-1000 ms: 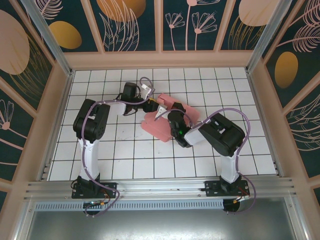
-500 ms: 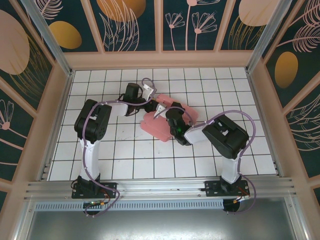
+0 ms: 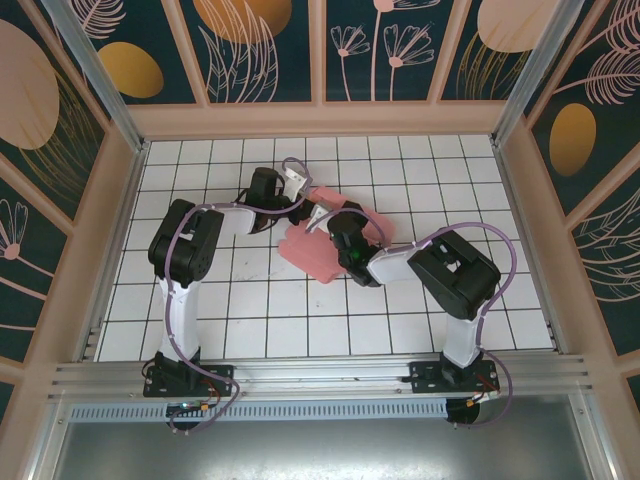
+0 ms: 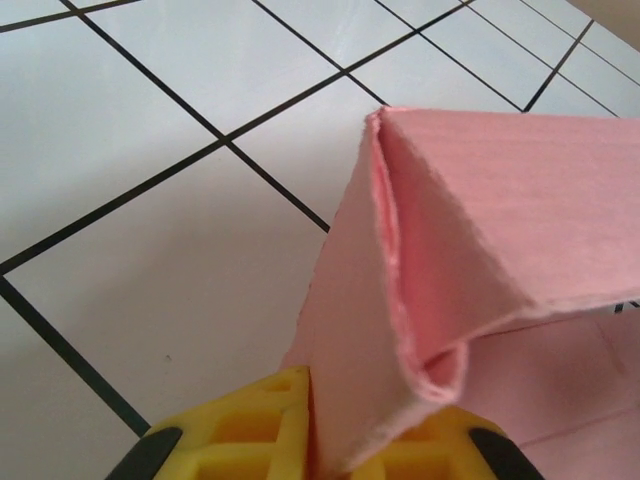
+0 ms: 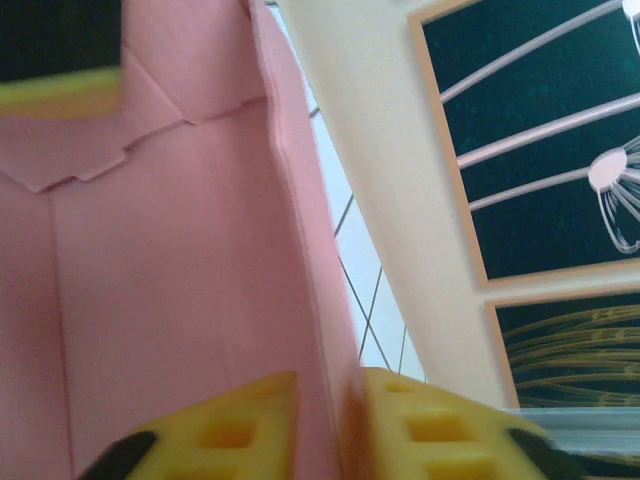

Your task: Fold the paper box

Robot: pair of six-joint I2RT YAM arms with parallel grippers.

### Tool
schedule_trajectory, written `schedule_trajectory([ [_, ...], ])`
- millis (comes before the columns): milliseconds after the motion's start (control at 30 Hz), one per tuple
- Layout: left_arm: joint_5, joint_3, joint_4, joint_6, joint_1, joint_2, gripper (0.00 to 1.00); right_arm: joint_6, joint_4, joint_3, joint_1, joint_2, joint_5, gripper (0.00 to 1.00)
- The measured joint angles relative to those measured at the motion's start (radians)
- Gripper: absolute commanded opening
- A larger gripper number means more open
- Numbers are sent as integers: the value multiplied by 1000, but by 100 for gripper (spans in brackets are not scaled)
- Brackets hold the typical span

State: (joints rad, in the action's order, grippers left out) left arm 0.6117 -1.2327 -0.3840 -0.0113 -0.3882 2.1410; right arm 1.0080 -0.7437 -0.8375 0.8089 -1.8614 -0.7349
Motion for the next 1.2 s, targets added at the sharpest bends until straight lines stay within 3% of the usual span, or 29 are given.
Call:
schedule_trajectory([
  [200,-6,9,1,1,-5,-7,10,-184,174,-3,13,129,143,66],
  [300,-16,23,2,5,-5,-18,10,-338,290,-3,3,249,283,71],
  [567,-65,54,-10,7,-13,-42,6,-732,393,-1,-111,460,709,69],
  [700,-106,113,-54,2,-24,-74,7,-939,383,3,-244,480,821,66],
  [867,-175,249,-170,-14,-51,-141,7,-1157,453,-39,-396,419,894,65],
  [1200,-293,360,-279,-8,-164,-185,12,-1337,572,-151,-408,246,1114,65],
])
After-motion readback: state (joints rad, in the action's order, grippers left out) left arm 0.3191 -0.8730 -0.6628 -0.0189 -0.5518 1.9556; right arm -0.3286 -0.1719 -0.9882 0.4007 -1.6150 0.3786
